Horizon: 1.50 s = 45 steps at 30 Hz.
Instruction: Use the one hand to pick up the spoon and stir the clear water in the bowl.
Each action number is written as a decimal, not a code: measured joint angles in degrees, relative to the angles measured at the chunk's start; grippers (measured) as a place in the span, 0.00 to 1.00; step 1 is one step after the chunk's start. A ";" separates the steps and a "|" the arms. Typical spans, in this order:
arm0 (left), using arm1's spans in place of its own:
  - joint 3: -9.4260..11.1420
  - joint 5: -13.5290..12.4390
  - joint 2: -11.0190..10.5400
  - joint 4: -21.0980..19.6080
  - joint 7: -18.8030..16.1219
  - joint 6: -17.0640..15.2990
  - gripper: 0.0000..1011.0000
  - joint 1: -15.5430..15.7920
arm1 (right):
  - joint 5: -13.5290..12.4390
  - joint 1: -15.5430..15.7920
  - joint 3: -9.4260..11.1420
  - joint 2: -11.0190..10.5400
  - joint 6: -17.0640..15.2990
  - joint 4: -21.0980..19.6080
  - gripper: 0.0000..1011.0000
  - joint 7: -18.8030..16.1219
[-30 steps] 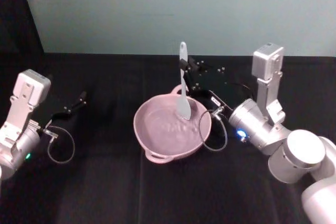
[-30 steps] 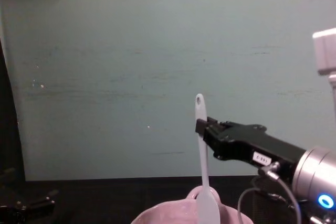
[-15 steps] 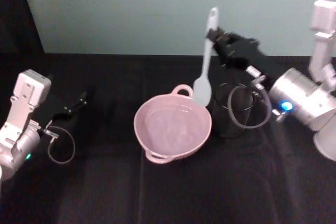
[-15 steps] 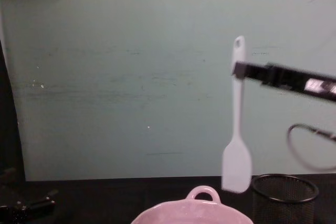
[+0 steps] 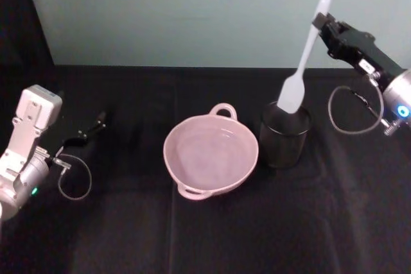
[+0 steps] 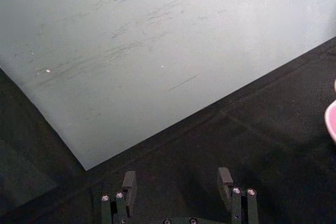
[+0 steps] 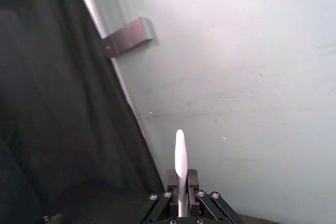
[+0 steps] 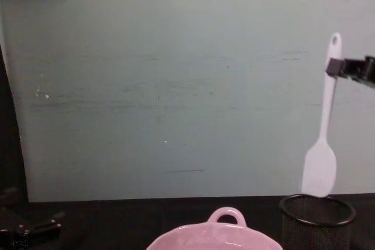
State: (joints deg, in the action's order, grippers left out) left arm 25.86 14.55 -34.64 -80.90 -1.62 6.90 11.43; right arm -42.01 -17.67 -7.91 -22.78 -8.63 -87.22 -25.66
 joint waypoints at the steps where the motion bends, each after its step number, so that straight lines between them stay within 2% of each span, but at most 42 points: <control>1: 0.00 0.00 0.00 0.00 0.00 0.00 1.00 0.00 | -0.45 -0.30 0.01 0.02 0.26 1.29 0.11 0.03; 12: 0.00 0.00 0.00 0.00 0.00 0.00 1.00 0.00 | -2.73 -2.20 -2.04 0.60 1.46 9.80 0.11 -1.85; 22: 0.00 0.00 0.00 0.00 0.00 0.00 1.00 0.00 | -4.73 -2.50 -4.20 0.67 2.40 14.74 0.11 -4.12; 45: 0.00 0.00 0.00 0.00 0.00 0.00 1.00 0.00 | -7.57 -2.79 -7.01 -0.45 3.78 17.40 0.11 -4.46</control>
State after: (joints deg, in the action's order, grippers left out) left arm 25.86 14.55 -34.65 -80.90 -1.62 6.91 11.43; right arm -49.58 -20.46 -14.93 -23.24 -4.84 -69.82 -30.12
